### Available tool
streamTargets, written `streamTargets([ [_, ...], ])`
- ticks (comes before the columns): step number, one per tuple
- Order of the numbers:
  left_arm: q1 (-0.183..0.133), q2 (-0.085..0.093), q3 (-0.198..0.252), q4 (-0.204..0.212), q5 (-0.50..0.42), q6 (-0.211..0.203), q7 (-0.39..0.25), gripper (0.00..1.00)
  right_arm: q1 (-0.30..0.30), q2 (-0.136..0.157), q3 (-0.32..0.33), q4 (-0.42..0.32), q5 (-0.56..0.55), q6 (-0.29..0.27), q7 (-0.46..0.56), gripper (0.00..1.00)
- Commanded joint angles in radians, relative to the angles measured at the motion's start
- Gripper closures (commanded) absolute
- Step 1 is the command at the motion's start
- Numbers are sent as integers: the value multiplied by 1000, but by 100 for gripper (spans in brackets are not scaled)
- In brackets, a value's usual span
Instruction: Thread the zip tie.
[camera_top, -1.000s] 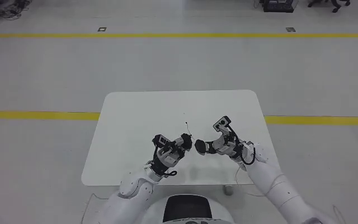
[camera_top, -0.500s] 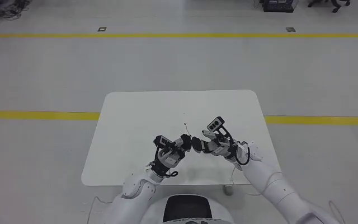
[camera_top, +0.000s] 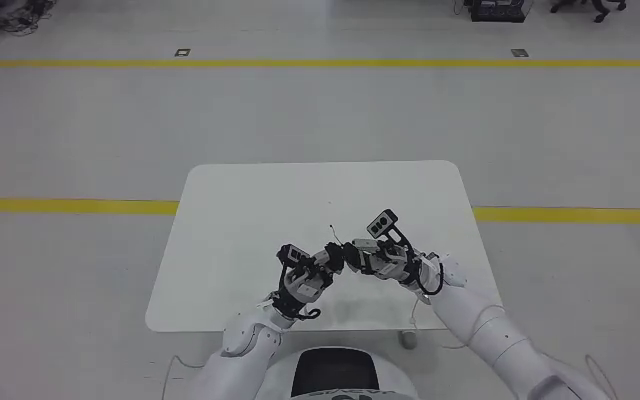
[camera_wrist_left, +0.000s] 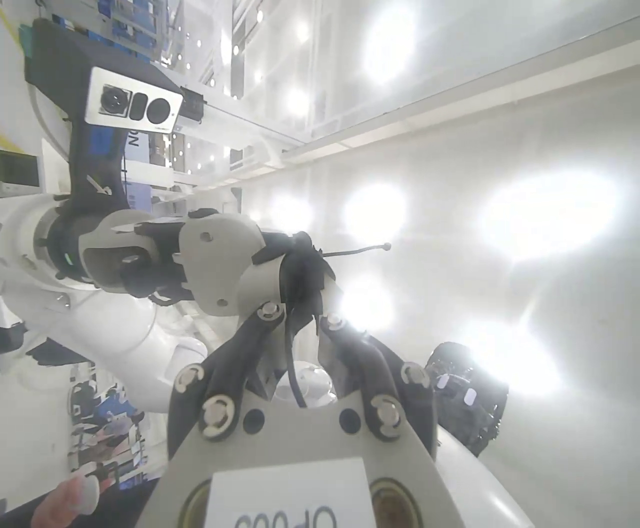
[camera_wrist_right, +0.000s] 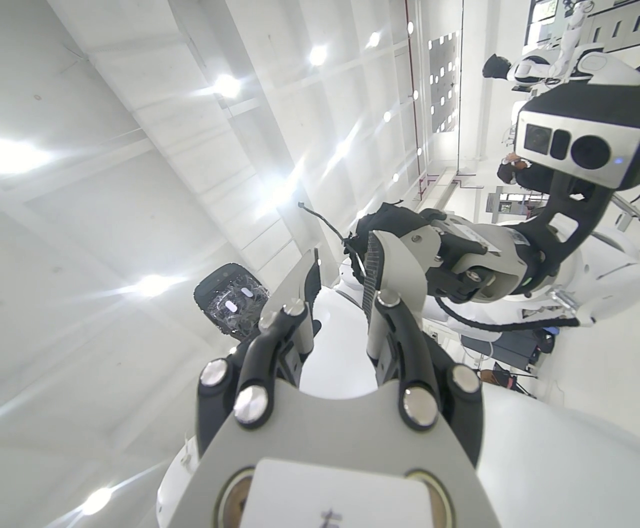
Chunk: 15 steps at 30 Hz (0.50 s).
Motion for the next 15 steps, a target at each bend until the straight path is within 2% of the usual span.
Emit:
streamTargets([
  [1, 2, -4, -3, 2, 6, 0, -3, 100, 2, 1, -4, 0, 2, -3, 0, 84],
  [15, 14, -26, -18, 3, 27, 0, -19, 100, 13, 8, -25, 3, 8, -16, 0, 91],
])
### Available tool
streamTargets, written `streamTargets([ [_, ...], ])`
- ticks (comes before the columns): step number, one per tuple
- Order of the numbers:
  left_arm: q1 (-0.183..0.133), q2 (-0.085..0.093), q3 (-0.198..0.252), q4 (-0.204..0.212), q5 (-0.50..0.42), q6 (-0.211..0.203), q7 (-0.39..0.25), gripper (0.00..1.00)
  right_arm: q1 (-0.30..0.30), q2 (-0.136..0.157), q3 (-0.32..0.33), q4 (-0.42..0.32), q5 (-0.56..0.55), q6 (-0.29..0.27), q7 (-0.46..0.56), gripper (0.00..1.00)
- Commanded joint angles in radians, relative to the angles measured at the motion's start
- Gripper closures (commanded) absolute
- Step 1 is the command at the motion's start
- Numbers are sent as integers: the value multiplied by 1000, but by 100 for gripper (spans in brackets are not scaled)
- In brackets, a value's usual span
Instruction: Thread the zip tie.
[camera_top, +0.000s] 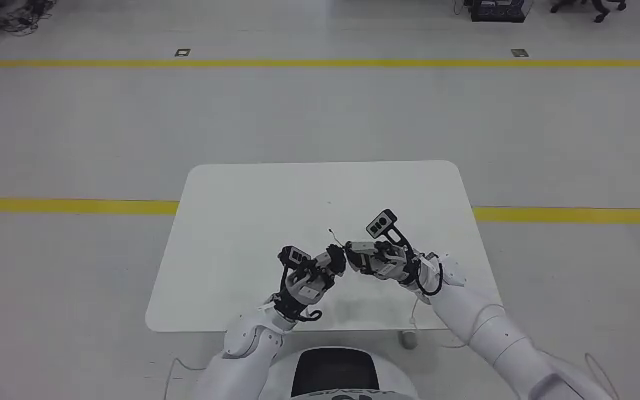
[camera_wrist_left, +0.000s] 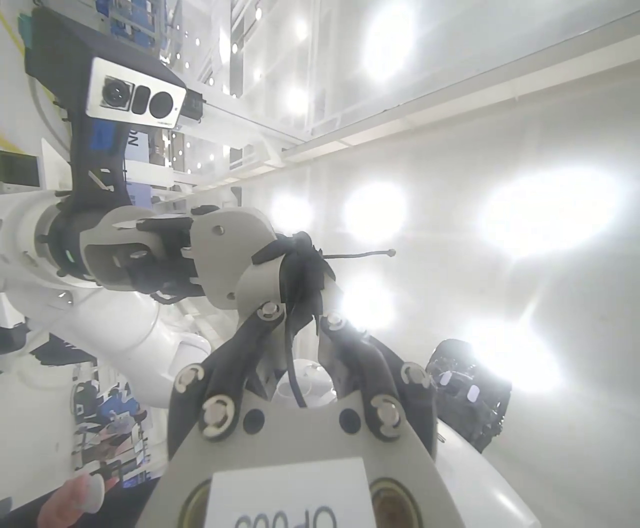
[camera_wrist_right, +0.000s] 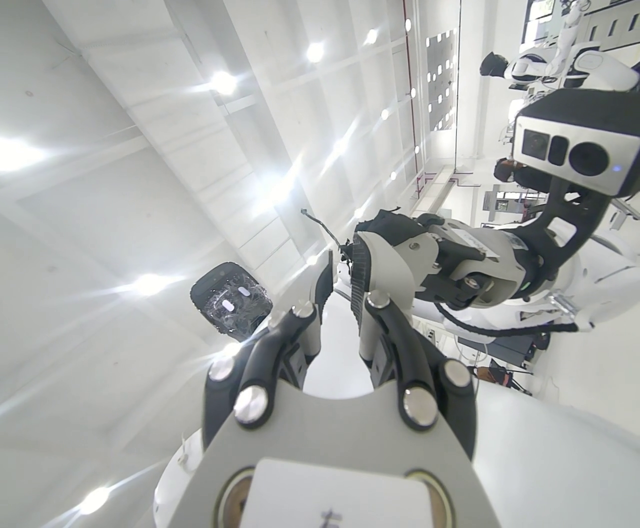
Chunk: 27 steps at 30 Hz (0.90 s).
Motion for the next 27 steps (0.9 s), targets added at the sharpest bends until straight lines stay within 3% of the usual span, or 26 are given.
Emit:
streamTargets([
  [1, 2, -2, -2, -1, 2, 0, -1, 100, 1, 1, -2, 0, 0, -1, 0, 93],
  [4, 5, -5, -5, -3, 5, 0, -3, 100, 3, 2, -6, 0, 1, -3, 0, 100],
  [27, 13, -21, -18, -1, 18, 0, -11, 100, -1, 15, -10, 6, 6, -16, 0, 100],
])
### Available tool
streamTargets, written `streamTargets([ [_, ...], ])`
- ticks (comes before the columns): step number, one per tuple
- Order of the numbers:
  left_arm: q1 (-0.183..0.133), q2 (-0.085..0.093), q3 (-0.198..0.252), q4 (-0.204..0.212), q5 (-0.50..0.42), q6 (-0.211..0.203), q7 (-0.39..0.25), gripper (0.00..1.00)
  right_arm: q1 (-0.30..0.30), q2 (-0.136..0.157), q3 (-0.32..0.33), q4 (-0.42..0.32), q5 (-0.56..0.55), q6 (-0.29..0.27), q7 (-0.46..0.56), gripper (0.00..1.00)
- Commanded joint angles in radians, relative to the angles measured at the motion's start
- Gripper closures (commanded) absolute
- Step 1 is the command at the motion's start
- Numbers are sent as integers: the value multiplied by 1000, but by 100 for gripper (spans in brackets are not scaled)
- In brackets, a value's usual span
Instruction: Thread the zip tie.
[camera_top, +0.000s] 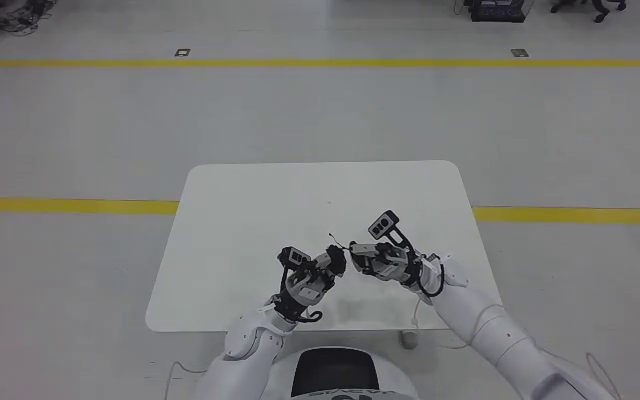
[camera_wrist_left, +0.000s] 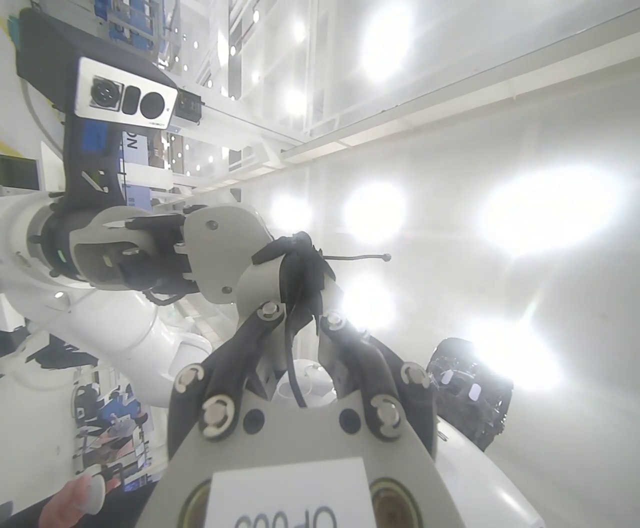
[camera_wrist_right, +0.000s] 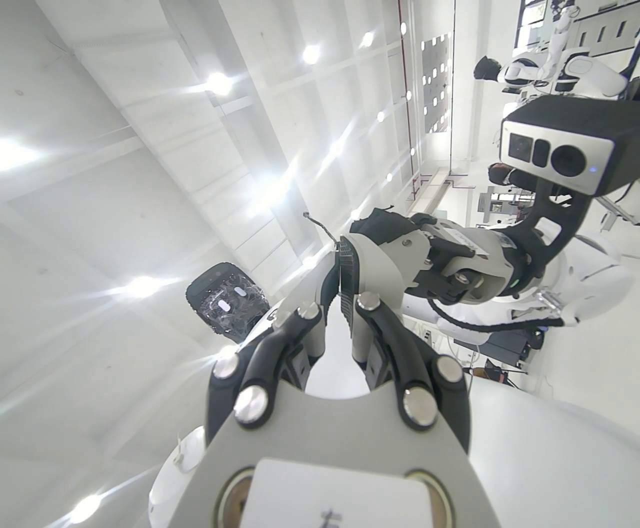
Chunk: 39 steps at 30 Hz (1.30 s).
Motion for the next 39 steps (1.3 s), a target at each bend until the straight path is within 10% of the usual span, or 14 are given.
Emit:
streamTargets([
  [1, 0, -1, 0, 1, 1, 0, 0, 100, -2, 2, 1, 0, 0, -1, 0, 100],
  [39, -1, -2, 0, 2, 0, 0, 0, 100, -5, 17, 3, 9, -2, -1, 0, 100],
])
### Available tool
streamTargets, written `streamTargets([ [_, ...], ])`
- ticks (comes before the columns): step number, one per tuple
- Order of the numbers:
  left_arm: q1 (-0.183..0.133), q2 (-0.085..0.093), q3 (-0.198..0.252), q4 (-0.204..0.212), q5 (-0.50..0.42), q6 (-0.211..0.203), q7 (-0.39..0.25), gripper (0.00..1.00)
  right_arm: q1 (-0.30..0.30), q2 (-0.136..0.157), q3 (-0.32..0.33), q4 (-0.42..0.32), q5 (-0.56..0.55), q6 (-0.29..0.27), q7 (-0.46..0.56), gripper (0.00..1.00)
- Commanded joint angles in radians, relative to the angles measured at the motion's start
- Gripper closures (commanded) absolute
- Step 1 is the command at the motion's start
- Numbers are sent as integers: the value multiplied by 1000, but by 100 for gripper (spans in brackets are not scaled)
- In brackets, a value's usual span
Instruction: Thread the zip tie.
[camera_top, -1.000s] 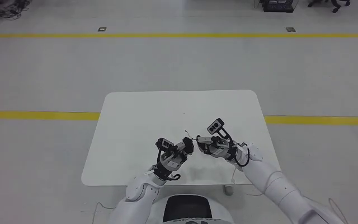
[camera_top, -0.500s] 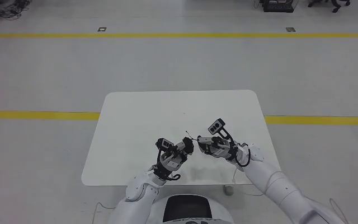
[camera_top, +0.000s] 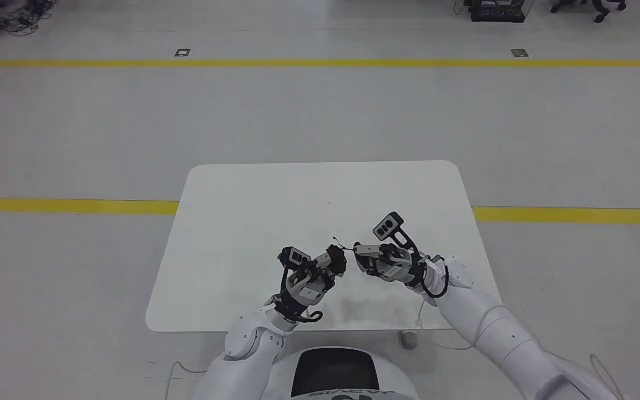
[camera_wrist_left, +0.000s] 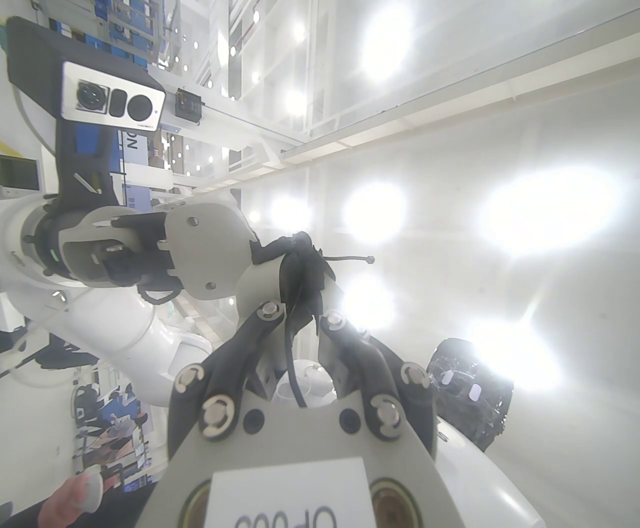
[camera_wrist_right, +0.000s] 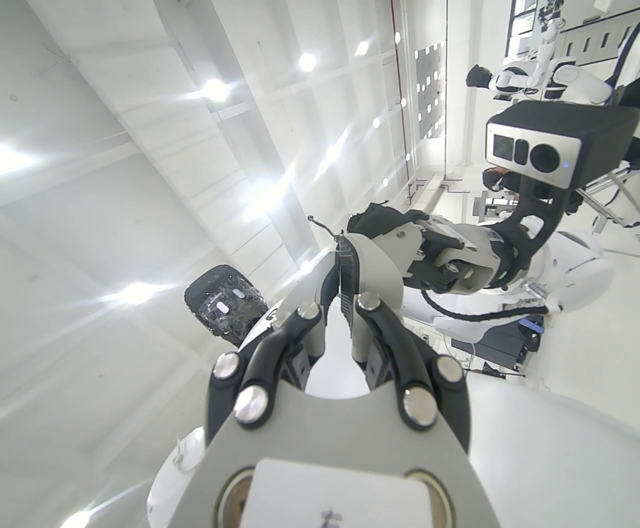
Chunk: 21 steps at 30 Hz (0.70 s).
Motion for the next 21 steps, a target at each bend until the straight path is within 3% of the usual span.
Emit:
streamTargets([
  [1, 0, 0, 0, 0, 0, 0, 0, 100, 0, 0, -1, 1, 1, 0, 0, 100],
  [21, 0, 0, 0, 0, 0, 0, 0, 100, 4, -5, -11, 26, 15, -1, 0, 100],
])
